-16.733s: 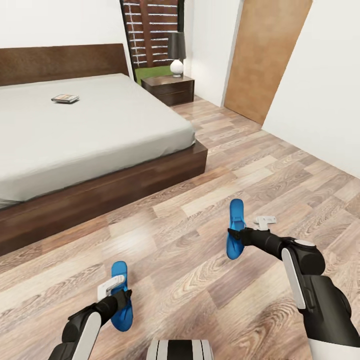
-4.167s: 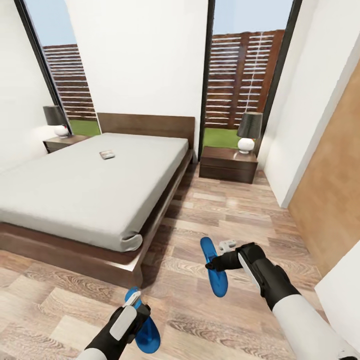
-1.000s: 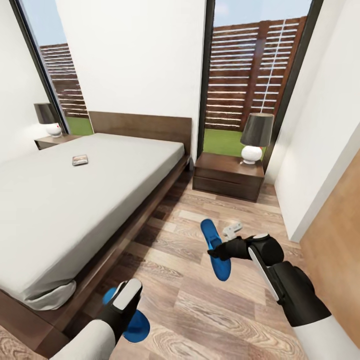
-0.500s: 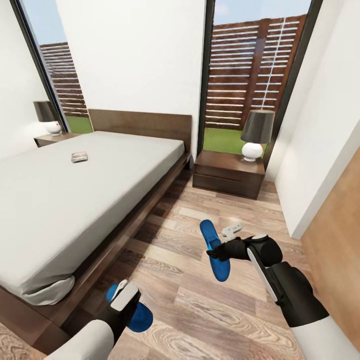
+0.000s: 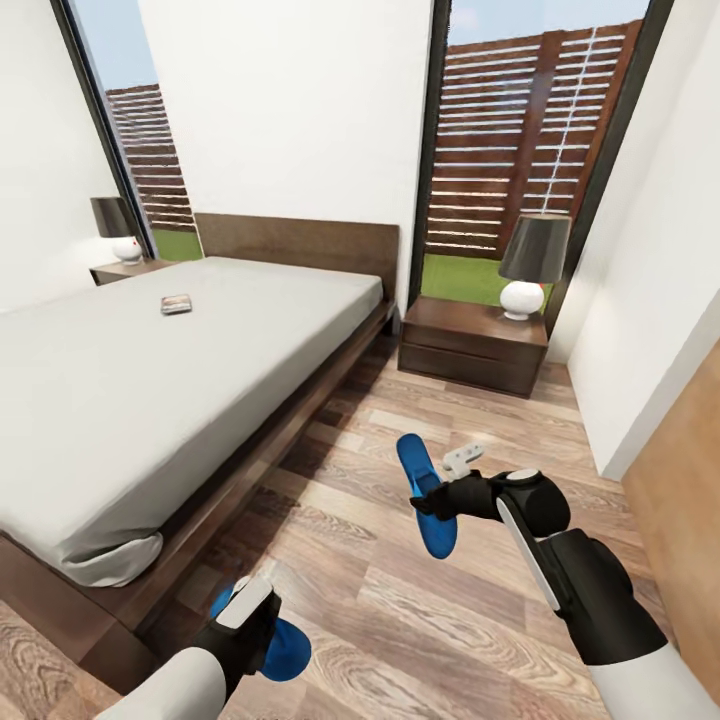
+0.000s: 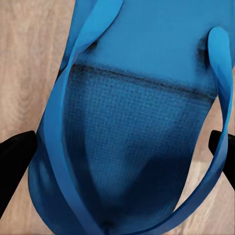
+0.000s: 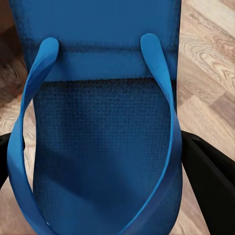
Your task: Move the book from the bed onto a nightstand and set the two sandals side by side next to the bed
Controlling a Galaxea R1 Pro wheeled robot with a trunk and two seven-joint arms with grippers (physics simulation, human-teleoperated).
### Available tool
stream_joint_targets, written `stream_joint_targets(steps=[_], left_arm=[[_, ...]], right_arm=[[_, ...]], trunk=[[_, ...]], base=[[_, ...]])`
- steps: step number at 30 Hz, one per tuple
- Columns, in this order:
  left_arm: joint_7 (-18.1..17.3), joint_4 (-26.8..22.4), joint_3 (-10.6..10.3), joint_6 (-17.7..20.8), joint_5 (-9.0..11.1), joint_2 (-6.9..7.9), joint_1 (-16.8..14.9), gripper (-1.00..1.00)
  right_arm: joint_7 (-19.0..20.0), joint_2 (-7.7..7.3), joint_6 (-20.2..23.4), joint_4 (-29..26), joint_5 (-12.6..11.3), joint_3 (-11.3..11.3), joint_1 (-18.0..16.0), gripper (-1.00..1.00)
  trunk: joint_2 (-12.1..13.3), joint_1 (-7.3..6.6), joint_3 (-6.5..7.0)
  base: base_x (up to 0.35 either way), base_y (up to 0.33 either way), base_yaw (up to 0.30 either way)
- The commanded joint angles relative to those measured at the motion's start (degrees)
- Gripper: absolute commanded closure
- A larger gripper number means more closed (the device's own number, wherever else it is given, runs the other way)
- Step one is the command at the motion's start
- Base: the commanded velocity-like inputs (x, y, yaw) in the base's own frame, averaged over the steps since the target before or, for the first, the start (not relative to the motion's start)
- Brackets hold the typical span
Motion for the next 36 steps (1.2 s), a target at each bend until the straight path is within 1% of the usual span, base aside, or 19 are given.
stream_joint_targets(steps=[1, 7, 10, 12, 13, 14, 15, 16, 17, 18, 19, 22, 24, 26, 28, 31, 33, 35, 36], left_arm=[[0.07, 0.01, -0.22, -0.41, 0.57, 0.0, -0.03, 1.0], [-0.33, 0.17, -0.6, -0.91, 0.64, 0.05, 0.01, 1.0], [-0.76, 0.21, -1.02, -0.99, 0.23, 0.03, 0.03, 1.0], [-0.87, 0.21, -2.16, -1.04, -1.71, -0.04, 0.01, 1.0], [-0.88, 0.19, -2.8, -1.04, -3.2, -0.06, -0.03, 1.0], [-0.93, 0.17, -3.19, -0.9, -4.25, -0.04, -0.13, 1.0], [-1.0, 0.16, -3.43, -0.7, -4.9, 0.0, -0.22, 1.0], [-1.14, 0.16, -3.58, -0.52, -5.31, 0.03, -0.27, 1.0], [-2.07, 0.15, -3.7, -0.33, -5.78, 0.11, -0.29, 1.0], [-2.41, 0.15, -3.74, -0.29, -5.93, 0.13, -0.29, 1.0], [-2.66, 0.18, -3.78, -0.26, -6.06, 0.11, -0.3, 1.0], [-2.98, 0.21, -3.82, -0.23, -6.23, 0.14, -0.3, 1.0], [-3.27, 0.23, -3.85, -0.2, -6.33, 0.13, -0.3, 1.0], [-3.55, 0.23, -3.9, -0.19, -6.43, 0.1, -0.3, 1.0], [-3.89, 0.36, -3.93, -0.13, -6.46, 0.17, -0.3, 1.0], [-3.99, 0.39, -3.94, -0.06, -6.41, 0.17, -0.35, 1.0], [-3.98, 0.27, -3.94, 0.61, -6.34, 0.16, -0.41, 1.0], [-3.98, 0.01, -3.94, 1.78, -6.27, 0.18, -0.56, 1.0], [-3.98, -0.03, -3.94, 1.98, -6.27, 0.19, -0.66, 1.0]], right_arm=[[0.13, -0.09, 0.22, -0.58, 0.16, 0.05, 0.03, 1.0], [0.13, -0.14, 0.22, -3.05, 0.14, 0.15, 1.58, 1.0], [0.13, -0.1, 0.22, -3.48, 0.15, 0.11, 2.02, 1.0], [0.1, 0.04, 0.22, -3.16, 0.23, -0.01, 2.08, 1.0], [-0.08, 0.21, 0.22, -1.35, 0.22, -0.13, 1.85, 1.0], [-0.36, 1.65, 0.22, 6.93, 0.21, -0.24, -1.39, 1.0], [-0.63, 3.51, 0.22, 16.53, 0.18, -0.34, -6.04, 1.0], [-1.01, 4.8, 0.22, 24.38, 0.15, -0.35, -9.51, 1.0], [-2.48, 8.32, -5.05, 37.27, 0.32, -0.16, -13.41, 1.0], [-2.96, 10.22, -7.68, 41.59, 0.38, -0.08, -14.39, 1.0], [-3.27, 11.53, -9.42, 44.45, 0.42, 0.0, -15.02, 1.0], [-3.58, 12.97, -11.42, 47.45, 0.51, 0.26, -15.68, 1.0], [-3.62, 13.45, -12.08, 48.39, 0.49, 0.4, -15.9, 1.0], [-3.62, 13.59, -12.4, 48.56, 0.45, 0.47, -15.97, 1.0], [-3.61, 13.57, -12.55, 47.86, 0.41, 0.54, -15.93, 1.0], [-3.55, 13.56, -12.39, 45.34, 0.37, 0.58, -15.5, 1.0], [-3.51, 13.35, -11.53, 41.45, 0.39, 0.5, -15.09, 1.0], [-3.49, 11.98, -5.98, 32.88, 0.34, 0.35, -13.11, 1.0], [-3.48, 11.5, -4.38, 30.62, 0.32, 0.3, -12.61, 1.0]], trunk=[[-0.44, 0.21, -0.24], [-2.85, 1.53, -1.31], [-4.05, 2.19, -1.85], [-4.85, 2.63, -2.21], [-5.19, 2.82, -2.4], [-5.2, 2.84, -2.62], [-5.22, 2.87, -2.84], [-5.23, 2.9, -3.06], [-5.24, 2.92, -3.28], [-5.26, 2.95, -3.5], [-5.27, 2.97, -3.73], [-5.31, 3.05, -4.39], [-5.34, 3.1, -4.83], [-5.36, 3.15, -5.28], [-5.39, 3.2, -5.72], [-5.43, 3.28, -6.38], [-5.46, 3.33, -6.83], [-5.49, 3.39, -7.27], [-5.5, 3.41, -7.49]], base=[[0.0, 0.0, 0.04], [0.0, 0.0, 0.015], [0.0, 0.0, 0.003], [0.0, 0.0, 0.001], [0.0, 0.0, 0.0], [0.0, 0.0, 0.0], [0.0, 0.0, 0.0], [0.0, 0.0, 0.0], [0.0, 0.0, 0.087], [0.0, 0.0, 0.152], [0.0, 0.0, 0.198], [0.0, 0.0, 0.23], [0.0, 0.0, 0.233], [0.0, 0.0, 0.139], [0.0, 0.0, 0.029], [0.0, 0.0, 0.012], [0.0, 0.0, 0.005], [0.0, 0.0, 0.002], [0.0, 0.0, 0.002]])
